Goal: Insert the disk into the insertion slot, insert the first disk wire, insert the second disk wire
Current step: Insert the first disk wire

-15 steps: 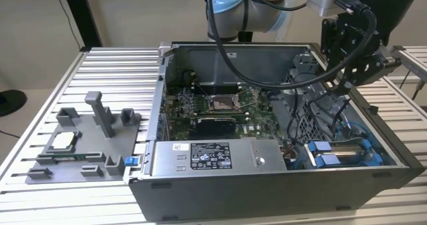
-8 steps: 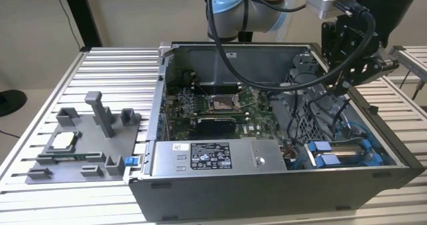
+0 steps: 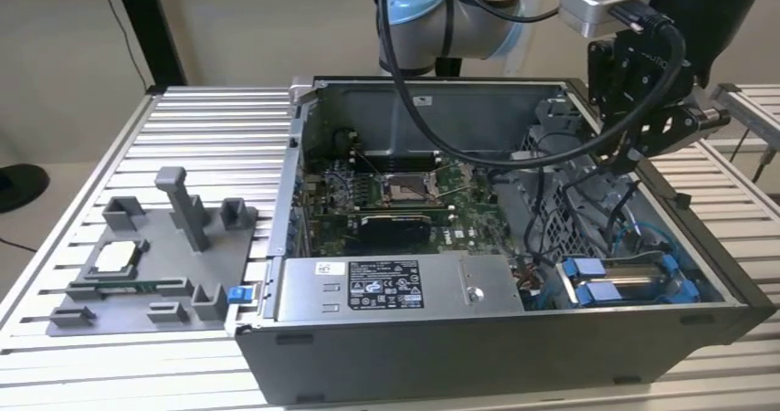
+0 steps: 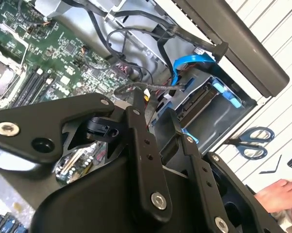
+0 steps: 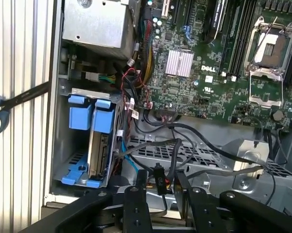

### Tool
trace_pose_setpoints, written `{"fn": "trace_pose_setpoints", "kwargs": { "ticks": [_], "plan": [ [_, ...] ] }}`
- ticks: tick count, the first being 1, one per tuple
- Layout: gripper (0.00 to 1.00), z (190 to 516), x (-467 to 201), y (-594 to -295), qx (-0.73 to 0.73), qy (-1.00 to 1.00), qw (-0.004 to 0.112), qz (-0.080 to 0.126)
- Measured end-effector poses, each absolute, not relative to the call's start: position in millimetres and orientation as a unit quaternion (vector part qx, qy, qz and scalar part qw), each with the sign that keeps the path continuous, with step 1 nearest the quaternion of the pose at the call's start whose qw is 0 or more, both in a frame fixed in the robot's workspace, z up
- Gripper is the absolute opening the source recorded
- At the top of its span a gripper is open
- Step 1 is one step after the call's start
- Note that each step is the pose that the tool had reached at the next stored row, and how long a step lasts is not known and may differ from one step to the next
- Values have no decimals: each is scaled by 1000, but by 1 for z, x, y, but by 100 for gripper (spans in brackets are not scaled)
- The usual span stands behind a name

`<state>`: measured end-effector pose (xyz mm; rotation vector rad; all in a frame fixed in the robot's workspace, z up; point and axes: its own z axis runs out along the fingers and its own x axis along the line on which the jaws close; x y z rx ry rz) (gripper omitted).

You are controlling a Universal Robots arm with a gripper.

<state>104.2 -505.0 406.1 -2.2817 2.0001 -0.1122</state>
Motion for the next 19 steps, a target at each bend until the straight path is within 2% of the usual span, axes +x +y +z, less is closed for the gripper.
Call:
{"fn": "trace_pose_setpoints", "kwargs": {
  "ticks": [19],
  "plan": [
    [100,408,102,-505,-750,658,53,-37]
  ]
}}
